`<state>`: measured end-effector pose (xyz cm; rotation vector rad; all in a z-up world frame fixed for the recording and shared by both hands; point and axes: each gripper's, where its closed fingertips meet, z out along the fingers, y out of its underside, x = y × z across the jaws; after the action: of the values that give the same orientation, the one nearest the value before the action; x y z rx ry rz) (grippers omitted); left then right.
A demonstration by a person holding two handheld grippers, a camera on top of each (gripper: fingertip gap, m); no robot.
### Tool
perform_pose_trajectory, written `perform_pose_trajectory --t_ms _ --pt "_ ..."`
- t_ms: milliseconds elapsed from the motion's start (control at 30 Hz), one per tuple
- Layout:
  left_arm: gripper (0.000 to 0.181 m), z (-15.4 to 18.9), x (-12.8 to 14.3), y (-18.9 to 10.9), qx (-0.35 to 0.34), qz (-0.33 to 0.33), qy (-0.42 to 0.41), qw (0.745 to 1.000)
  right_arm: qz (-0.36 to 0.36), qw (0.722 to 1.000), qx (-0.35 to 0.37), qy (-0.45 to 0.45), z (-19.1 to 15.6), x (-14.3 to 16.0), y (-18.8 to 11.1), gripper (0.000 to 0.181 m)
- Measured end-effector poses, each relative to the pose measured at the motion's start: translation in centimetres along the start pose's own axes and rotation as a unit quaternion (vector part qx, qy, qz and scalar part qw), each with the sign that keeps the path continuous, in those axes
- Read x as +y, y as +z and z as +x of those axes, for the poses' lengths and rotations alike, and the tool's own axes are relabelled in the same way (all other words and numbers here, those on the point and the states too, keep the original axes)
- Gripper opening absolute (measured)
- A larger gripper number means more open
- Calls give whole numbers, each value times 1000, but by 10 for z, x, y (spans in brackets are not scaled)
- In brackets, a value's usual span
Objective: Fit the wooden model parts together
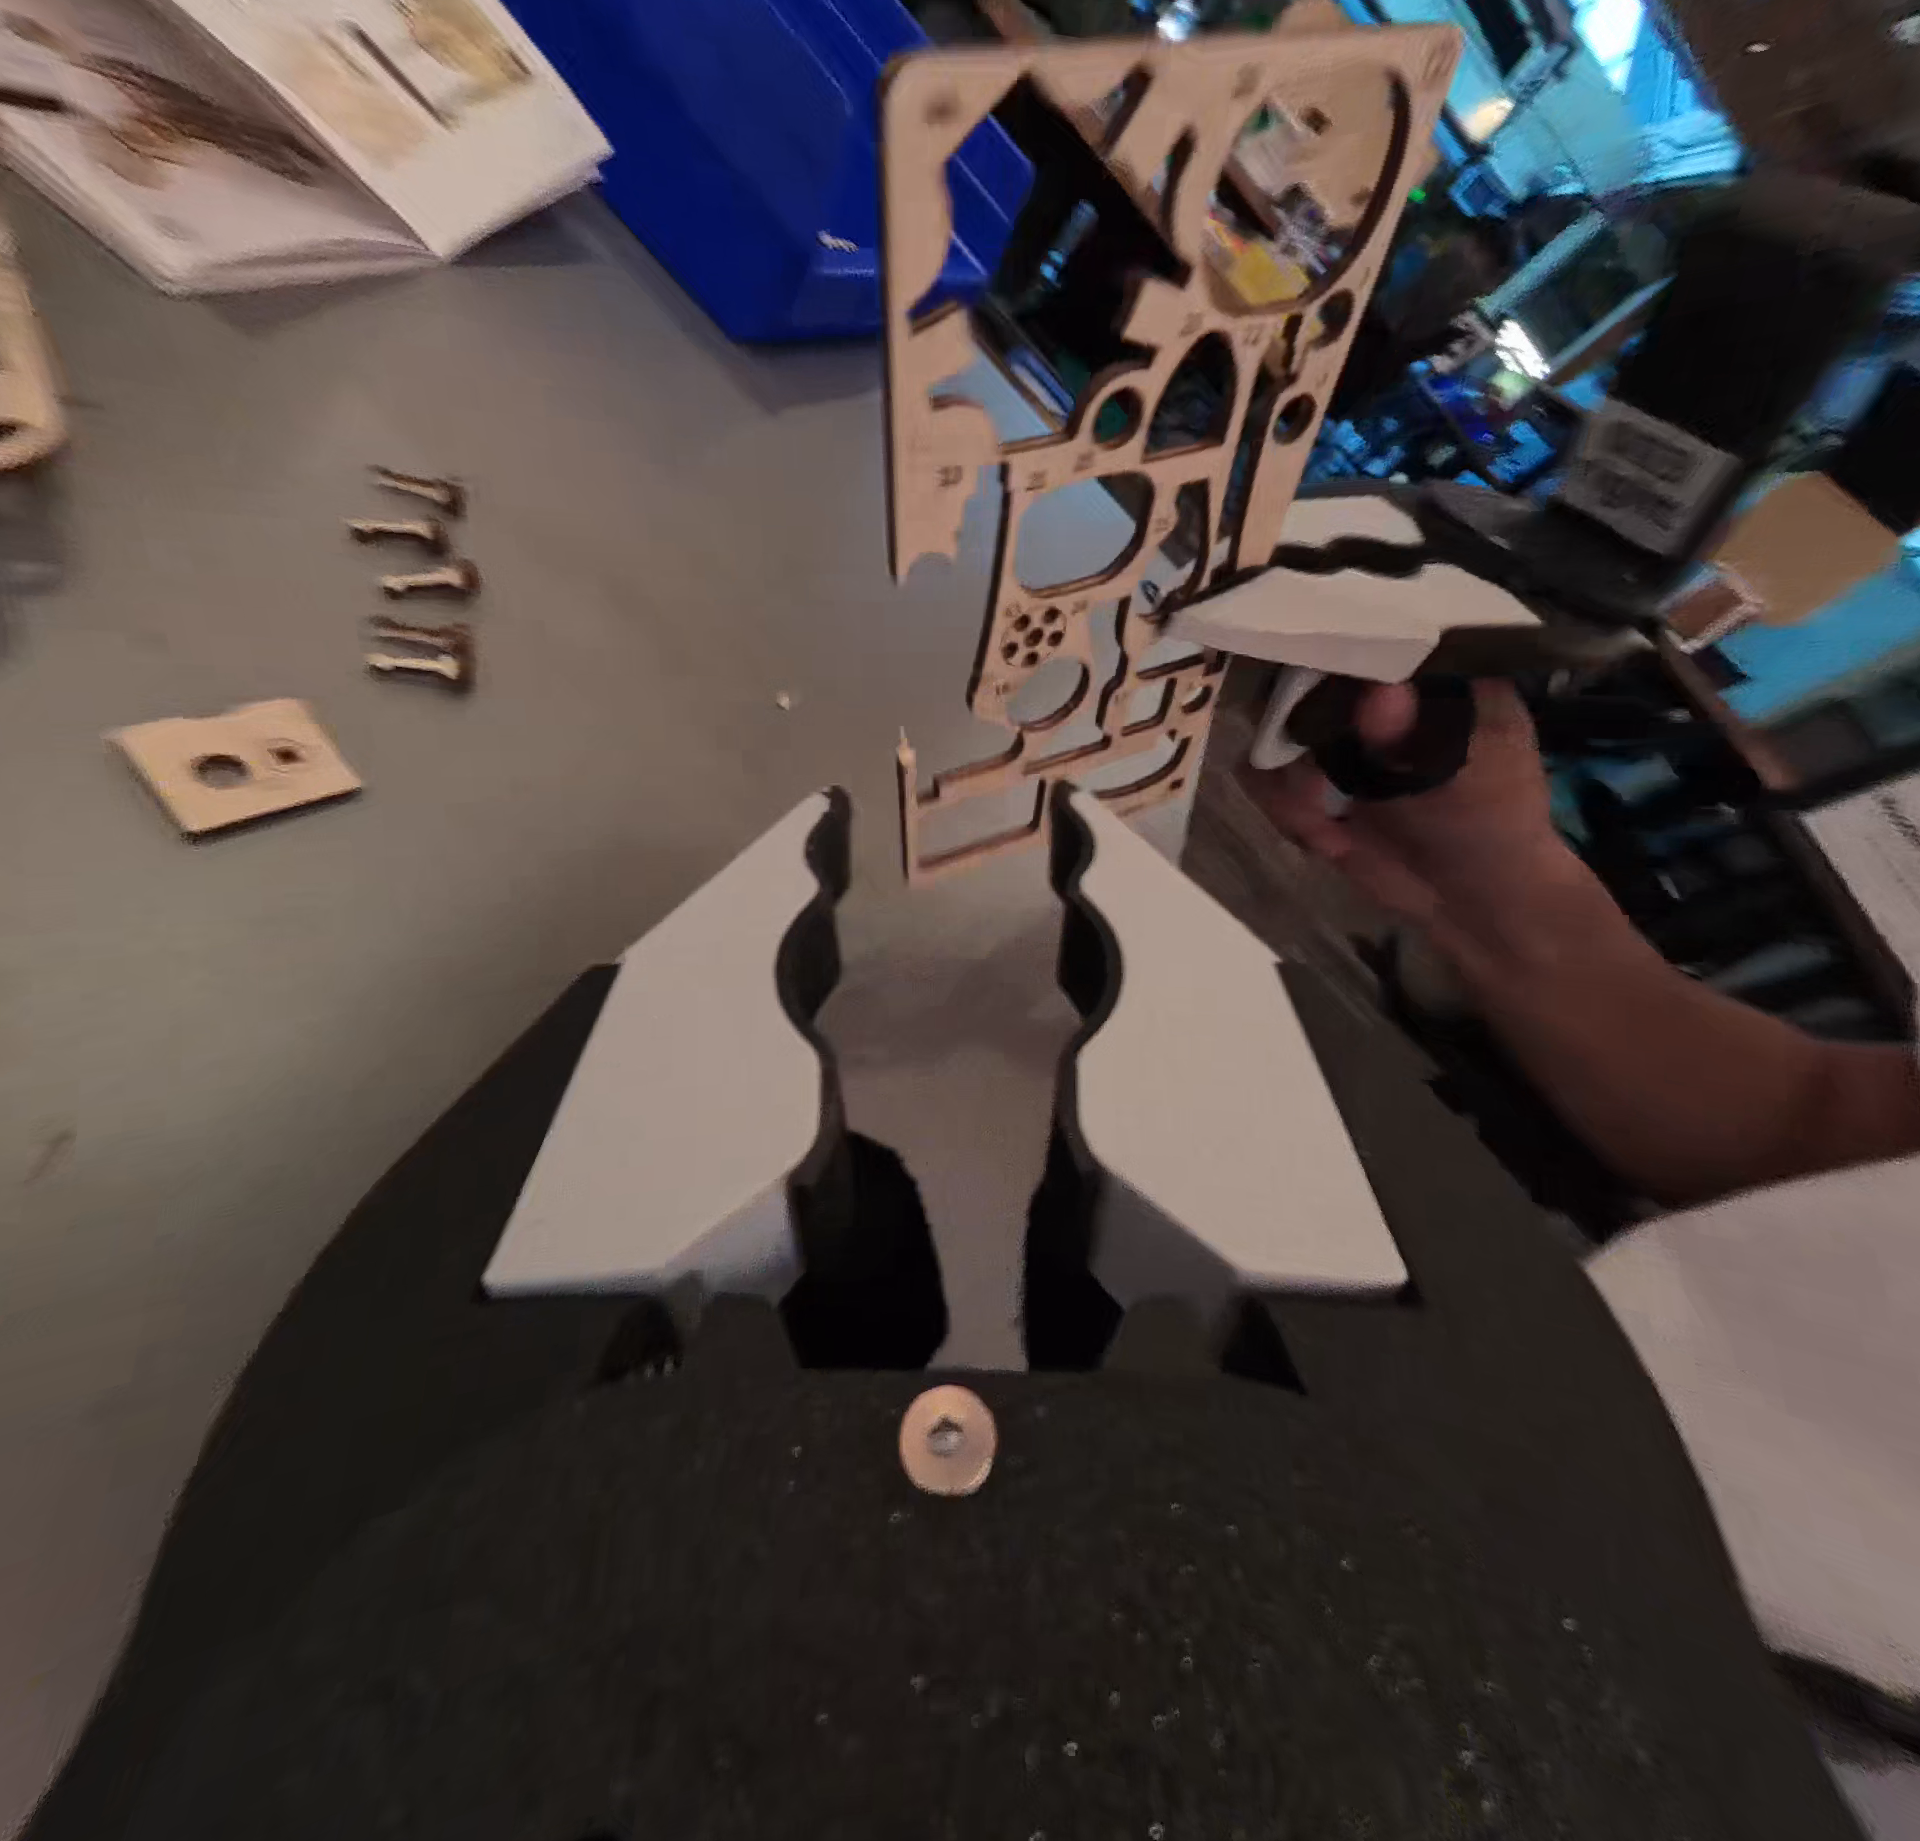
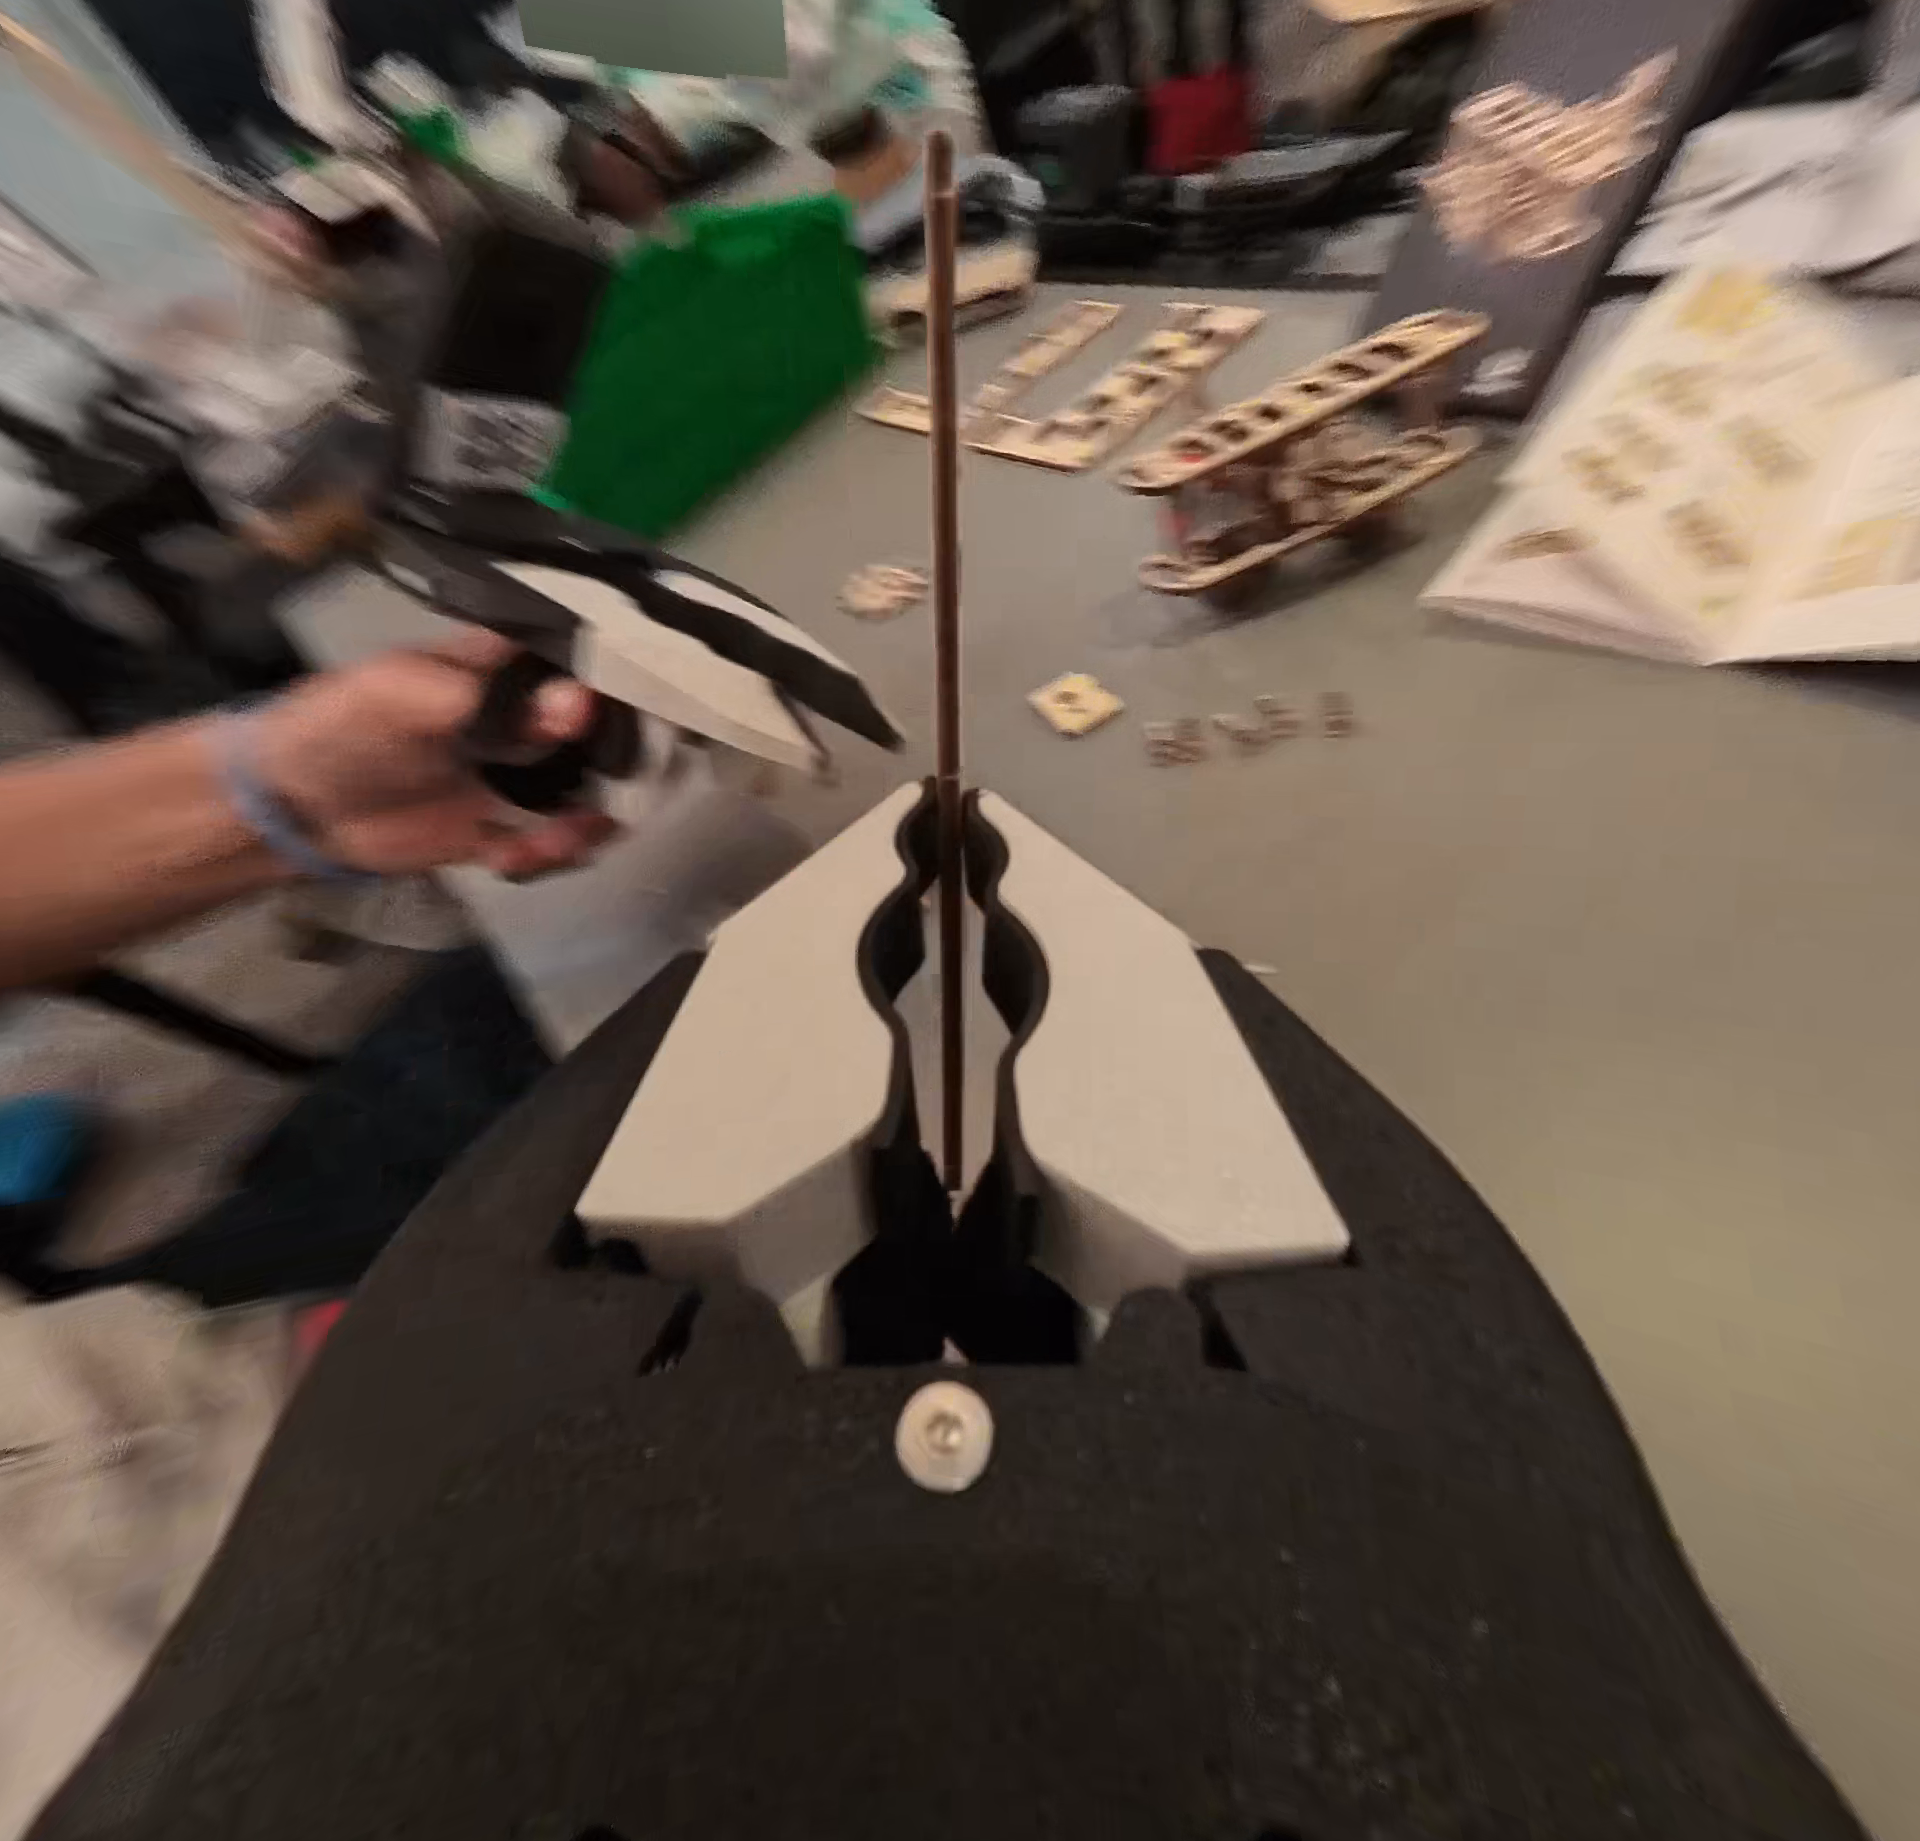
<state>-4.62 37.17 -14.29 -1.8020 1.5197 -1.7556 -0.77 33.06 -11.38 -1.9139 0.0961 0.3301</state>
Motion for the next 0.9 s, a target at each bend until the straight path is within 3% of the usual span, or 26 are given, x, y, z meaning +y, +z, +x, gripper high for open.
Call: perform_pose_trajectory --t_ms 67,133,233,267,333,433,500,567,633,700,800,900 --pt "53 3 -10 -3 -9 25 -1 1000 -20 988 89 -121 6 -2 -1 1" --pt "68 19 -20 -3 18 43 -24 999 -48 951 162 -259 4 -3 -1 2" --pt "84 46 -29 -2 74 61 -64 993 -92 835 268 -471 2 -3 1 2" --pt "83 49 -29 -1 78 65 -73 992 -101 807 278 -511 -2 -1 4 2" --pt "72 49 -26 2 66 65 -92 991 -97 787 266 -547 -16 4 13 2" --pt "26 32 -23 -1 39 77 -123 989 -86 765 264 -581 -29 3 20 3" --pt "13 27 -18 -5 58 65 -129 988 -84 796 217 -559 -41 15 28 15" --pt "0 21 -12 -9 69 35 -116 990 -102 870 125 -466 -56 35 32 24" --pt "0 14 -1 -11 64 -14 -65 996 -56 937 41 -342 -74 23 22 33" --pt "0 19 4 -16 89 -50 -20 995 -45 979 -39 -196 -70 11 9 37" --pt "0 32 15 -20 137 -88 35 986 -74 986 -146 -17 -49 18 4 38" --pt "0 36 27 -19 169 -113 53 978 -91 968 -230 42 -48 32 6 20"
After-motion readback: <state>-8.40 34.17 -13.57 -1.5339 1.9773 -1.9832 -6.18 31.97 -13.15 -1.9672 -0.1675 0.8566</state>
